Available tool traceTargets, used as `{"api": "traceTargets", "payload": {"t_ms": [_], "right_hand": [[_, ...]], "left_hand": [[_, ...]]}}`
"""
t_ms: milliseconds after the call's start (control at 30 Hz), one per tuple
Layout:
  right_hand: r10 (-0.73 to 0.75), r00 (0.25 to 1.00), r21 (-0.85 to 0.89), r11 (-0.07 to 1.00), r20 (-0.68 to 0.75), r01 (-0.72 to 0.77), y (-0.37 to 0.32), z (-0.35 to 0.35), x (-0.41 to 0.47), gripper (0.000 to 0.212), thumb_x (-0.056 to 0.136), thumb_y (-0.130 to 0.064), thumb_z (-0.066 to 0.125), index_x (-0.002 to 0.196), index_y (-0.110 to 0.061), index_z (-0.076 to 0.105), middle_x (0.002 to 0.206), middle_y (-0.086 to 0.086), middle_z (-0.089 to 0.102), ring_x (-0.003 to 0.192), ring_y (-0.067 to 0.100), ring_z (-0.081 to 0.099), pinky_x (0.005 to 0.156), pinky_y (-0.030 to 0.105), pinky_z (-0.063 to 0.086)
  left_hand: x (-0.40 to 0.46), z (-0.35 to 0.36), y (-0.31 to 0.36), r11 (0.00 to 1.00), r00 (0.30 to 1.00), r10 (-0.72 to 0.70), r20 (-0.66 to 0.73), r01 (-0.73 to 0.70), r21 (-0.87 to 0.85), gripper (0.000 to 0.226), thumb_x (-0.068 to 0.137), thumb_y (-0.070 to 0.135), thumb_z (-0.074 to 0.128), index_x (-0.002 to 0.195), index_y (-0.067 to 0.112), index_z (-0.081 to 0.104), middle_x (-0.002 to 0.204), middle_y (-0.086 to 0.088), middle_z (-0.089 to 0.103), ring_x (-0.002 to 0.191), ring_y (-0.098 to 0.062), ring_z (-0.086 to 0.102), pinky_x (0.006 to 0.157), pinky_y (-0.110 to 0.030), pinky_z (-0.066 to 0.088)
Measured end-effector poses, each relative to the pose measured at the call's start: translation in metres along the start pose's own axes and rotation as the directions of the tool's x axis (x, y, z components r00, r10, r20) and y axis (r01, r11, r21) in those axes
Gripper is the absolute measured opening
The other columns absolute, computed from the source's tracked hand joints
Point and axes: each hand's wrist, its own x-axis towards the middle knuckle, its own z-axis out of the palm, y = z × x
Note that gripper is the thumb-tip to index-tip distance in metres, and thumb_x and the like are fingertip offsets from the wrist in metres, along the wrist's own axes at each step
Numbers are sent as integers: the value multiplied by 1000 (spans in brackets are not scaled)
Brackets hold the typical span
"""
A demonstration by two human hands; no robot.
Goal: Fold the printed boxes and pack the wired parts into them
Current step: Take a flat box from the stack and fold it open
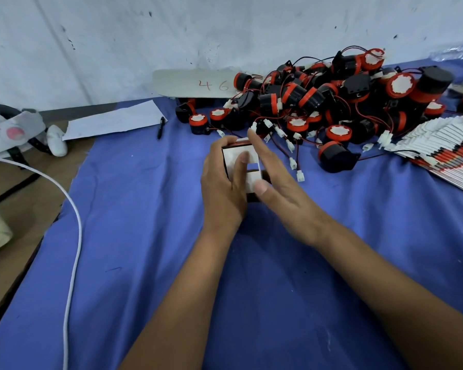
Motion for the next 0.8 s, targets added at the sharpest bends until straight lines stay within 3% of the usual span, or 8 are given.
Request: {"api": "traceTargets", "payload": {"t_ms": [100, 200, 267, 400, 533, 633, 733, 800], "right_hand": [[50, 994, 42, 998, -102, -46, -2, -2, 3, 52, 108, -32, 40, 159, -30, 27, 160, -16, 36, 146, 11, 38, 119, 48, 35], [83, 980, 25, 997, -181, -80, 0, -2, 5, 54, 106, -26, 52, 157, -26, 34, 152, -10, 47, 130, 20, 56, 104, 49, 52], [95, 969, 46, 995, -227, -87, 2, -3, 5, 52, 103, -25, 57, 152, -26, 40, 145, -9, 53, 123, 21, 61, 93, 47, 59], [140, 936, 94, 989, -323, -115, 6, -6, 7, 51, 100, -16, 62, 147, -27, 43, 137, -5, 58, 122, 18, 62, 94, 44, 59], [245, 894, 180, 965, -377, -188, 11, -11, 8, 55, 100, -14, 64, 148, -21, 39, 141, 1, 58, 129, 22, 58, 102, 53, 52], [249, 897, 149, 967, -365, -207, 15, -12, 8, 51, 100, -15, 63, 146, -20, 43, 135, -4, 62, 125, 14, 60, 101, 45, 54], [224, 903, 106, 974, -367, -199, 17, -10, 9, 46, 101, -13, 60, 143, -25, 44, 131, -9, 63, 120, 7, 61, 98, 33, 56], [209, 899, 72, 978, -385, -196, 18, -10, 10, 45, 101, -11, 59, 141, -26, 46, 129, -12, 63, 118, 6, 61, 95, 29, 55]], "left_hand": [[1, 0, 1, 999, 999, 31, 17, -31, 18, 26, 106, 42, 52, 126, 25, 56, 117, 9, 66, 108, -21, 65, 90, -44, 55], [-3, 4, 3, 995, 994, 82, 78, -86, 48, 38, 107, 49, 39, 130, 24, 55, 120, 9, 62, 111, -16, 61, 89, -24, 51], [-5, 6, 4, 997, 992, 65, 110, -70, 41, 37, 110, 40, 34, 135, 22, 54, 125, 4, 60, 117, -13, 57, 92, -22, 50], [-7, 0, 10, 998, 969, 34, 245, -20, -57, 55, 94, 16, 44, 148, 27, 48, 139, -1, 48, 132, -10, 47, 106, -24, 46], [-10, -2, 11, 982, 917, 153, 367, -183, 50, 83, 80, 13, 63, 157, 28, 33, 148, -1, 40, 144, -19, 35, 110, -17, 39], [-6, -4, 3, 977, 917, 140, 374, -190, 100, 95, 75, 3, 77, 157, 27, 34, 150, -7, 36, 141, -16, 38, 108, -17, 42], [-4, -5, -2, 965, 936, 168, 309, -220, 142, 89, 77, 0, 77, 154, 30, 43, 145, -4, 38, 129, -5, 46, 99, -8, 43], [-5, -2, -1, 960, 936, 192, 294, -241, 140, 87, 78, 2, 78, 152, 33, 45, 144, -2, 39, 129, -4, 46, 97, -18, 51]]}}
